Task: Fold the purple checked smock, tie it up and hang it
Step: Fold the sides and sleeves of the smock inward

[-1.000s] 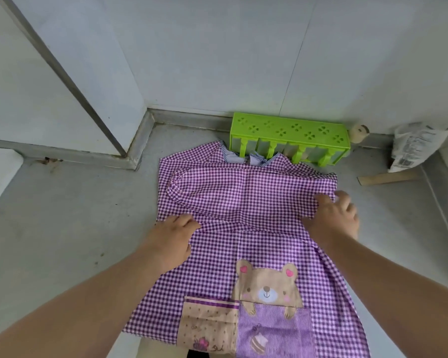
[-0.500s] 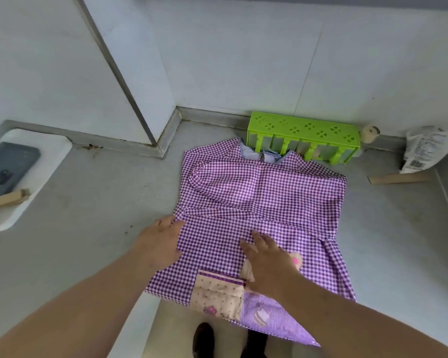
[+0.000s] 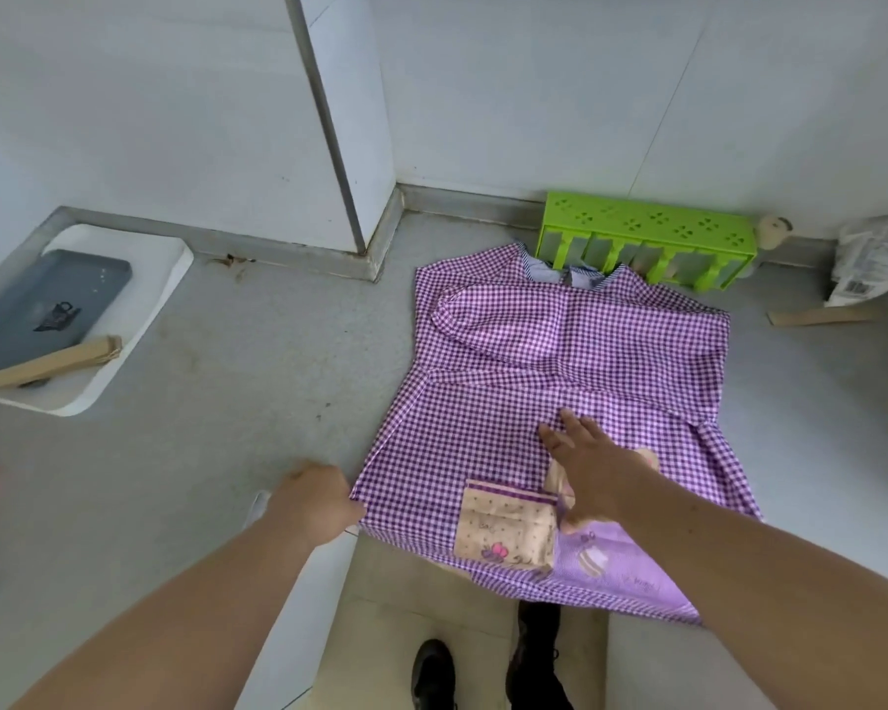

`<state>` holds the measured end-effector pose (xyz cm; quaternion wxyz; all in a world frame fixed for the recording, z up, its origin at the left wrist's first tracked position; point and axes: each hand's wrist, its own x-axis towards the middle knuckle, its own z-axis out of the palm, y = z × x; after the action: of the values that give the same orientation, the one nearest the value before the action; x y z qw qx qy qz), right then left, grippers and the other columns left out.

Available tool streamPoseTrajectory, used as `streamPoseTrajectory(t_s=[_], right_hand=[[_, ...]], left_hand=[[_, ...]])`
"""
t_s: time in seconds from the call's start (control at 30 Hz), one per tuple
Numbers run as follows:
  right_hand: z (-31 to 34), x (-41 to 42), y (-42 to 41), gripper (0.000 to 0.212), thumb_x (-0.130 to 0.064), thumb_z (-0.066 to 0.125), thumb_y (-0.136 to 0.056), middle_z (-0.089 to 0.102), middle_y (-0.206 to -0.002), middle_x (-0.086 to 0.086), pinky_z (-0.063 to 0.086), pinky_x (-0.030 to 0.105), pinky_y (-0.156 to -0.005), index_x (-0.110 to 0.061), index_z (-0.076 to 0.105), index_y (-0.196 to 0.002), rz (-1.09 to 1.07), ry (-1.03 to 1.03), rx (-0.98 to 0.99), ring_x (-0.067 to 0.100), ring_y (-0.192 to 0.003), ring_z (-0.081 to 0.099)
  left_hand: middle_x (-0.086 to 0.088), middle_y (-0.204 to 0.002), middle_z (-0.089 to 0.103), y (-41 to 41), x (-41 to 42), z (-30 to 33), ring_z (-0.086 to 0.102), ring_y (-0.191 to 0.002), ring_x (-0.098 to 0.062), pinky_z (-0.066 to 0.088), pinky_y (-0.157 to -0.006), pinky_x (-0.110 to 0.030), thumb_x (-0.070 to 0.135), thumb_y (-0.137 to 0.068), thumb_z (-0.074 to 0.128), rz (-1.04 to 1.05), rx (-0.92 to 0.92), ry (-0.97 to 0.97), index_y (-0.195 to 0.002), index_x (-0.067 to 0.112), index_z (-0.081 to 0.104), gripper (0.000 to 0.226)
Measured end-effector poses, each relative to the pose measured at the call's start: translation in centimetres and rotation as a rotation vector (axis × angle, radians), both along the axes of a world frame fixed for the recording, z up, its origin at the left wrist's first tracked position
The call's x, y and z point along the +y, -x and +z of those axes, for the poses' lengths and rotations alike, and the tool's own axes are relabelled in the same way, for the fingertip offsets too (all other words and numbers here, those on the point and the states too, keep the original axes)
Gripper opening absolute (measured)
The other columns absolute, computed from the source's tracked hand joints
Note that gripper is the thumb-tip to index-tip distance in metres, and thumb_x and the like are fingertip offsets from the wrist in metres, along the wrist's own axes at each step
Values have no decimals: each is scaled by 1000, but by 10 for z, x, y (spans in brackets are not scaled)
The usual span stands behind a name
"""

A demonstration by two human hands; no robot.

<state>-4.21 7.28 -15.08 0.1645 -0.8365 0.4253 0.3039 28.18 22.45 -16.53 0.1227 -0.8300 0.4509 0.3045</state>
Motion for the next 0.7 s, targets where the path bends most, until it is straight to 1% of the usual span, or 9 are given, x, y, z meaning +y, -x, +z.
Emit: streamPoseTrajectory(t_s=[0.1,0.2,0.27,0.33,0.4,0.5,0.57,0.63,0.7], right_hand=[[11,7,-6,138,-51,87,-76,-23,-171,9,15,51,-125,-22,-15,-164,18,-4,36,32,-158,-16],[17,11,-11,139,-51,88,-75,-25,-170,5,16,55,-124,-24,-16,-164,-18,-23,47,30,-158,-17],[19,11,-13,138,-51,87,-76,-26,-169,4,15,54,-124,-24,-17,-163,-17,-25,62,29,-158,-18],[19,10,-14,138,-51,87,-76,-26,-170,5,16,55,-123,-24,-17,-163,-31,-33,71,29,-157,-19],[15,9,-13,141,-52,88,-73,-27,-169,3,18,58,-122,-27,-18,-163,-50,-35,62,29,-157,-19],[8,6,-11,144,-52,90,-71,-29,-169,1,23,62,-120,-31,-18,-163,-77,-35,54,28,-157,-19],[7,5,-10,144,-52,90,-70,-30,-169,1,26,64,-118,-31,-19,-162,-81,-32,49,28,-157,-19],[5,4,-9,144,-52,90,-70,-30,-169,0,26,65,-118,-31,-19,-162,-84,-37,50,28,-157,-19],[3,3,-8,144,-53,90,-70,-30,-168,0,25,68,-117,-32,-19,-162,-85,-37,45,28,-157,-19]], left_hand=[[6,-61,52,2,9,-3,50,-57,-11,38,-55,-27,37,-95,61,13,36,38,-64,21,52,36],[-2,-100,67,3,10,-4,61,-84,-18,50,-75,-33,33,-106,47,182,197,104,-102,14,61,24],[-8,-122,63,6,10,1,57,-98,-20,48,-85,-35,34,-110,39,242,255,129,-131,11,55,35],[-10,-138,61,8,12,7,54,-100,-19,46,-87,-33,42,-112,34,209,245,99,-144,12,48,45],[-8,-146,58,11,15,11,61,-109,-22,52,-97,-35,56,-109,36,173,281,55,-151,16,43,58],[-1,-149,58,7,24,18,60,-130,-24,48,-111,-41,72,-95,54,74,374,-124,-153,24,46,75],[5,-137,66,0,32,15,64,-115,-14,51,-107,-39,64,-92,68,22,410,-238,-139,33,61,57],[6,-123,70,-2,36,12,66,-108,-12,53,-102,-37,55,-94,70,22,419,-279,-126,34,68,38],[1,-136,66,3,35,15,64,-121,-20,51,-107,-38,51,-102,59,69,392,-253,-141,30,60,44]])
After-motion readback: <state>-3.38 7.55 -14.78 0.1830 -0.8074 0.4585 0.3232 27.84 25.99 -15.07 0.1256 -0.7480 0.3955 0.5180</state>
